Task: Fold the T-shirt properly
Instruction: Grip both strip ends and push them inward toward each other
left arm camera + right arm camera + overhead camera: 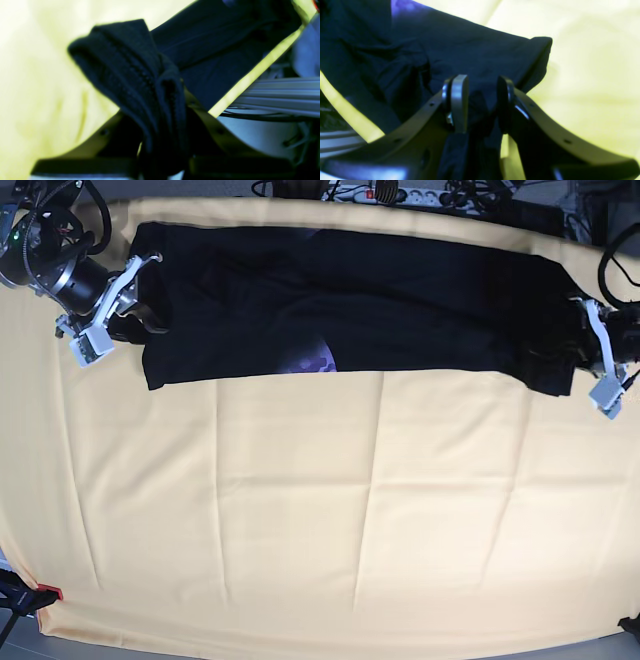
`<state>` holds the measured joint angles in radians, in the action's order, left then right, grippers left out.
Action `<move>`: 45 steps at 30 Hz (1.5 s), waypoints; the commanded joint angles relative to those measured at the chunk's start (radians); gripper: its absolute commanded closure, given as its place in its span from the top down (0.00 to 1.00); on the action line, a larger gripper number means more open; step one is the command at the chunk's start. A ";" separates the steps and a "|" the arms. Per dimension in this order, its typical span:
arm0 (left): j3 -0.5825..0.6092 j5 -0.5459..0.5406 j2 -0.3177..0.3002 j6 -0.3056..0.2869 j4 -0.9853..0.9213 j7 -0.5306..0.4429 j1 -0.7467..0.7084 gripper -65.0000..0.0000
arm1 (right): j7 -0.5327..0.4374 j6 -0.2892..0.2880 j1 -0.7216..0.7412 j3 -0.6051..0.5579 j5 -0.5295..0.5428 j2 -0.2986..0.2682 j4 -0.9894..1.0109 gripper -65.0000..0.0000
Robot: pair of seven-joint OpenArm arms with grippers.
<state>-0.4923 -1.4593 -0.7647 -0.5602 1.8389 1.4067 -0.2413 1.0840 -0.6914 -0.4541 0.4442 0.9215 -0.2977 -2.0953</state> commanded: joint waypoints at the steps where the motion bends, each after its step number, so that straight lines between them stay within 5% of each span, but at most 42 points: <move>1: -0.013 -0.024 -0.001 -0.014 0.051 -0.010 -0.002 0.00 | -0.023 -0.007 0.003 0.008 0.013 -0.011 -0.014 0.34; 15: -0.012 -0.024 0.266 -0.060 0.081 -0.030 -0.048 0.00 | -0.022 -0.007 0.003 0.008 0.013 -0.007 -0.014 0.34; 20: -0.012 -0.024 0.333 0.039 0.081 -0.053 -0.009 0.61 | -0.022 -0.007 0.003 0.008 0.013 -0.007 -0.014 0.34; 22: -0.012 -0.024 0.352 0.066 0.081 -0.052 0.001 0.69 | -0.022 -0.007 0.003 0.008 0.013 -0.007 -0.014 0.34; 30: -0.012 -0.024 0.346 0.066 0.101 -0.018 -0.005 0.69 | -0.023 -0.007 0.003 0.008 0.020 -0.007 -0.014 0.34; 33: -0.026 -0.024 0.343 -0.037 0.113 -0.019 -0.005 0.68 | -0.023 -0.007 0.003 0.008 0.021 -0.007 -0.014 0.34; 35: -0.043 -0.007 0.343 -0.077 0.113 -0.034 -0.005 0.54 | -0.023 -0.007 0.003 0.008 0.020 -0.007 -0.014 0.34; 37: -0.048 0.051 0.346 -0.076 0.113 -0.060 -0.005 0.12 | -0.023 -0.007 0.003 0.008 0.021 -0.007 -0.014 0.34; 38: -0.047 0.078 0.350 -0.076 0.113 -0.062 -0.005 0.00 | -0.024 -0.007 0.005 0.008 0.029 -0.007 -0.014 0.34; 45: 0.026 0.358 0.363 -0.046 0.072 -0.224 -0.042 0.00 | -0.037 0.042 0.018 0.008 0.037 -0.007 -0.018 0.35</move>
<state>-0.4622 -1.0702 -0.3950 -0.6064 1.8980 1.2015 -0.2867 1.0760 -0.6430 -0.4446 0.4461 0.9409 -0.2928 -2.0953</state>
